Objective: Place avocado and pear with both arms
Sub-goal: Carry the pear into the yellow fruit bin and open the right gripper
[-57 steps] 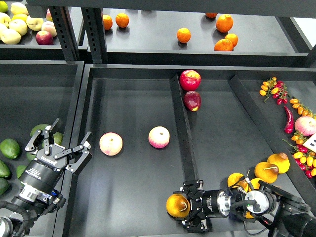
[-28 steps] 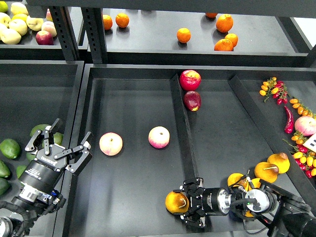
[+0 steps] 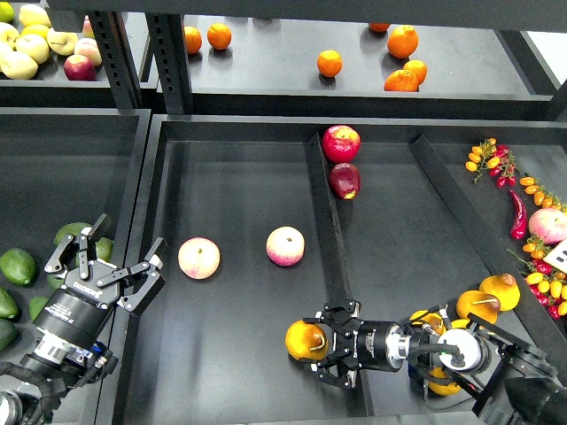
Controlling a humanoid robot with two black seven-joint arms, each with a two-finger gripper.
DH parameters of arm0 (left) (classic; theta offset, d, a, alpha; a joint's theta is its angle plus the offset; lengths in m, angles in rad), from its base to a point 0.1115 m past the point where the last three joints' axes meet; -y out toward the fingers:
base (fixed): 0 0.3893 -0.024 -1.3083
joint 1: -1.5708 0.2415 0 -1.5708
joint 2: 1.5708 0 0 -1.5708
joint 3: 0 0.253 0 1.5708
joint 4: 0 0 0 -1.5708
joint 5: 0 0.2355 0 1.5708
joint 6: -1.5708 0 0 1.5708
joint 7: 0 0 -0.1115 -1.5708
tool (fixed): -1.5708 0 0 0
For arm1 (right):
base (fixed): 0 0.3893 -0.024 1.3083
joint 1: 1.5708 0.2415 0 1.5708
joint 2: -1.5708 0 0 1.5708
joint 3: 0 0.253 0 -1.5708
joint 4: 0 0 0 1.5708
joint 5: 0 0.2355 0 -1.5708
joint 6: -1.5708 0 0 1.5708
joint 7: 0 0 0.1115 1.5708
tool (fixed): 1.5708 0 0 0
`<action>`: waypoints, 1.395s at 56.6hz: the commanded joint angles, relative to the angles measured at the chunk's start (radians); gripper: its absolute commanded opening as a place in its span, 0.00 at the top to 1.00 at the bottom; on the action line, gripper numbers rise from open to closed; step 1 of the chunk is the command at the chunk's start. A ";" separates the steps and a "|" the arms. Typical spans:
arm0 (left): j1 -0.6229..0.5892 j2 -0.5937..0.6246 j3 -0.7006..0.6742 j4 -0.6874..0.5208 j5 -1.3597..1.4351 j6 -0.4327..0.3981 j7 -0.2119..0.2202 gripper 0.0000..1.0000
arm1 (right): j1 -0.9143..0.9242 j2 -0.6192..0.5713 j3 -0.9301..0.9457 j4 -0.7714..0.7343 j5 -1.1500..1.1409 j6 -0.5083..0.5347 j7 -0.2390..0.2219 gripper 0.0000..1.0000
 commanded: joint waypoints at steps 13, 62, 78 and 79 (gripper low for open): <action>0.000 0.000 0.009 0.002 0.009 0.000 0.000 0.01 | -0.004 -0.199 0.033 0.151 0.055 -0.014 0.000 0.61; 0.000 0.000 0.021 0.002 0.009 0.000 0.000 0.01 | -0.193 -0.470 0.032 0.257 0.087 0.009 0.000 0.60; 0.000 0.000 0.021 0.002 0.015 0.000 0.000 0.01 | -0.189 -0.453 0.033 0.188 0.075 0.025 0.000 0.60; 0.000 0.000 0.021 0.002 0.015 0.000 0.000 0.01 | -0.187 -0.451 0.033 0.182 0.075 0.028 0.000 0.60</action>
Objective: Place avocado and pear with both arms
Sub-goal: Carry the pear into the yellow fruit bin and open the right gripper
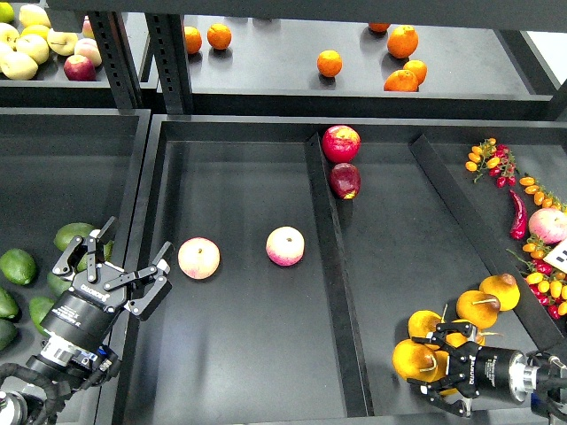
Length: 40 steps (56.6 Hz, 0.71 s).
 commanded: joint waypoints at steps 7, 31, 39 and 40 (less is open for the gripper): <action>0.000 0.000 0.000 0.000 0.001 0.000 0.000 0.01 | 0.001 0.033 0.000 -0.068 -0.017 0.029 0.000 0.59; 0.002 0.000 -0.006 -0.008 0.021 0.000 0.000 0.01 | 0.021 0.134 0.006 -0.158 -0.045 0.029 0.000 0.57; 0.002 0.000 -0.005 -0.008 0.021 0.000 0.000 0.01 | 0.019 0.136 0.006 -0.178 -0.045 0.032 0.000 0.56; 0.002 0.000 -0.005 -0.008 0.021 0.000 0.000 0.01 | 0.019 0.136 0.006 -0.180 -0.045 0.032 0.000 0.55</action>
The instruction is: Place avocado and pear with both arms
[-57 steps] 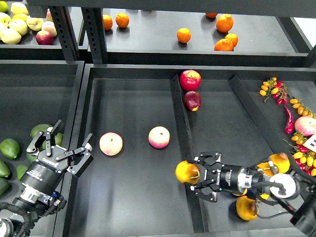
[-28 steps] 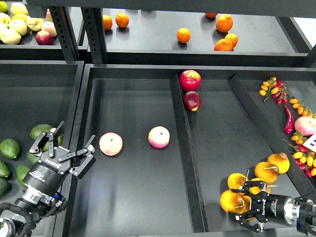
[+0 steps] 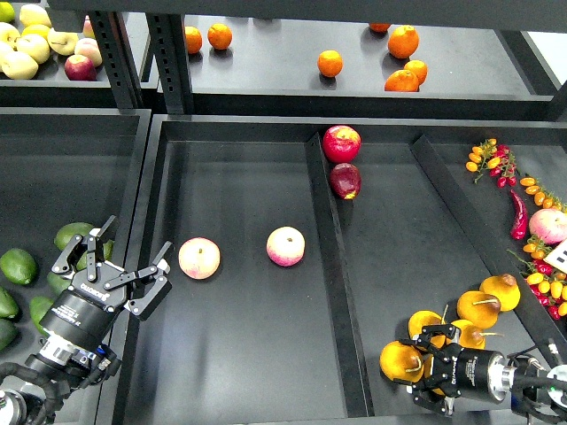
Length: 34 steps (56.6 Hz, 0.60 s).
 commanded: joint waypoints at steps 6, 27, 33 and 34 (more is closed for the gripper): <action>0.000 0.000 0.001 0.000 0.000 0.000 0.000 0.01 | 0.001 0.002 0.002 -0.014 0.000 0.002 0.000 0.54; 0.000 0.000 0.014 0.001 0.002 0.000 0.000 0.01 | 0.003 0.005 0.002 -0.006 0.001 0.002 0.000 0.40; 0.000 0.000 0.015 0.001 0.002 0.000 0.000 0.01 | 0.004 0.004 0.009 -0.002 0.001 0.002 0.000 0.39; 0.000 0.000 0.017 0.001 0.002 0.000 0.000 0.01 | 0.004 0.004 0.014 0.000 0.001 0.002 0.000 0.38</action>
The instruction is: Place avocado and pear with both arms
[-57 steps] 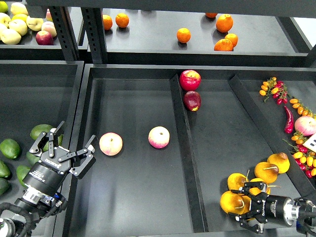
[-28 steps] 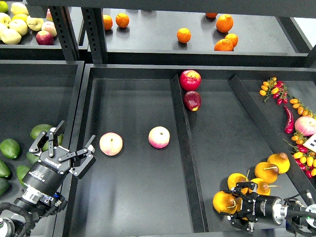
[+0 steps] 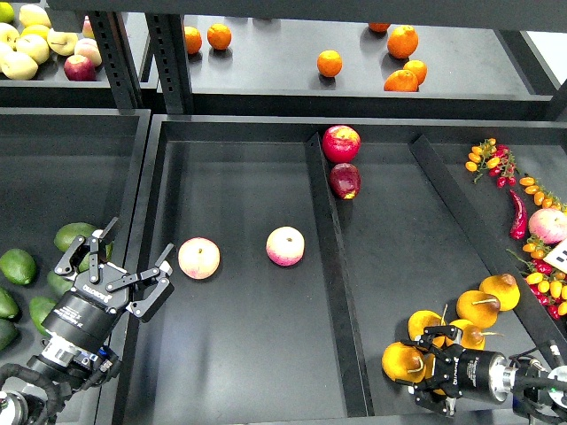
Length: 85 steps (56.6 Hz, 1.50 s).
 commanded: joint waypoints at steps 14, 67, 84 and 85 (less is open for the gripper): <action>-0.001 0.000 0.009 -0.001 0.000 0.000 0.000 0.01 | 0.000 -0.001 0.021 0.009 0.001 -0.003 0.000 0.26; -0.001 0.000 0.014 0.014 0.002 0.000 0.000 0.01 | 0.000 0.091 0.448 0.245 0.105 -0.186 0.000 0.08; -0.019 0.000 0.018 0.037 0.003 0.000 0.000 0.01 | -0.003 0.468 0.839 0.244 -0.039 -0.311 0.000 0.06; -0.019 0.000 0.018 0.037 0.003 0.000 0.000 0.01 | -0.003 0.478 0.847 0.244 -0.043 -0.311 0.000 0.06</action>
